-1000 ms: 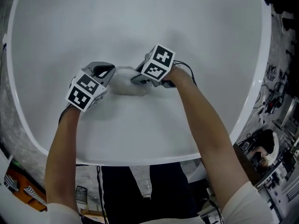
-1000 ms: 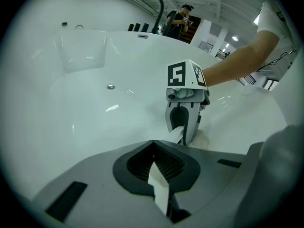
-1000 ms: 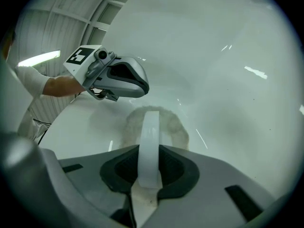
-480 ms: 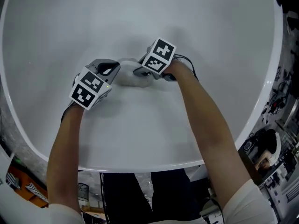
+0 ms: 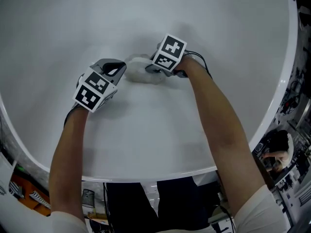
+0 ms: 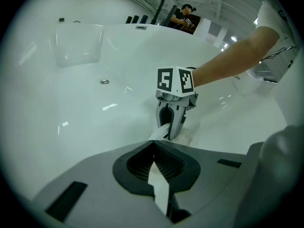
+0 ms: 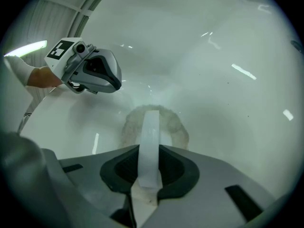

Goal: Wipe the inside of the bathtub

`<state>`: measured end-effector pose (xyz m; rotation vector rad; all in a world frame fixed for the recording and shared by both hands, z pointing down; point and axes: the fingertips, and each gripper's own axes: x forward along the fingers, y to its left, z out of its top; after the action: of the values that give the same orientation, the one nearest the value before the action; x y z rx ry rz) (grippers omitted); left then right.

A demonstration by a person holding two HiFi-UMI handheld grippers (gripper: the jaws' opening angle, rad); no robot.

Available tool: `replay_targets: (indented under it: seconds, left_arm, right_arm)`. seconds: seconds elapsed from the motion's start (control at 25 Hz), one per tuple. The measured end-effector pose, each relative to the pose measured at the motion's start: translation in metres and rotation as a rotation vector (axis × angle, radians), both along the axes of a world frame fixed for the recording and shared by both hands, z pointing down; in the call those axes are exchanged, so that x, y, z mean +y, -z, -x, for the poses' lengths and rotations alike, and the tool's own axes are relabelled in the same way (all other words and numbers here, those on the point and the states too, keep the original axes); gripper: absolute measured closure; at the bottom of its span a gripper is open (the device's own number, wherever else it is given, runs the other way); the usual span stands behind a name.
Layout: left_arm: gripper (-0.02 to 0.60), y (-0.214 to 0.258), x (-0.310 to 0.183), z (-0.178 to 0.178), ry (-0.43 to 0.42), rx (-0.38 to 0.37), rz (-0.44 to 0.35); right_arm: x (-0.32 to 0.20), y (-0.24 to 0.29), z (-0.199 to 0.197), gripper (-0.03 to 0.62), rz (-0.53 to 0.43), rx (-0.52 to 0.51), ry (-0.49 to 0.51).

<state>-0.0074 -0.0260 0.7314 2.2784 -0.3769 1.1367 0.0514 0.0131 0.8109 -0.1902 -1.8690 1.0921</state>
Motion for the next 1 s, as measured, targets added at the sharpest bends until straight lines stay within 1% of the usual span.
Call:
replay_targets:
  seconds: [0.24,0.44,0.72,1.0]
  left_arm:
    - [0.574,0.001,0.012,-0.012,-0.027,0.005,0.014]
    - [0.574,0.003,0.013,-0.034,-0.033,0.013,0.021]
    - [0.574,0.02,0.019,-0.045,-0.023,0.028,0.037]
    - [0.574,0.056,0.028,-0.037,-0.028,0.035,0.04]
  right_arm:
    - [0.008,-0.003,-0.035,0.502,0.008,0.05,0.005]
    - [0.011,0.002,-0.058,0.502,0.007,0.047,0.024]
    - [0.021,0.026,-0.058,0.502,0.004,0.016,0.02]
    - [0.032,0.072,-0.04,0.501,-0.002,-0.021,0.022]
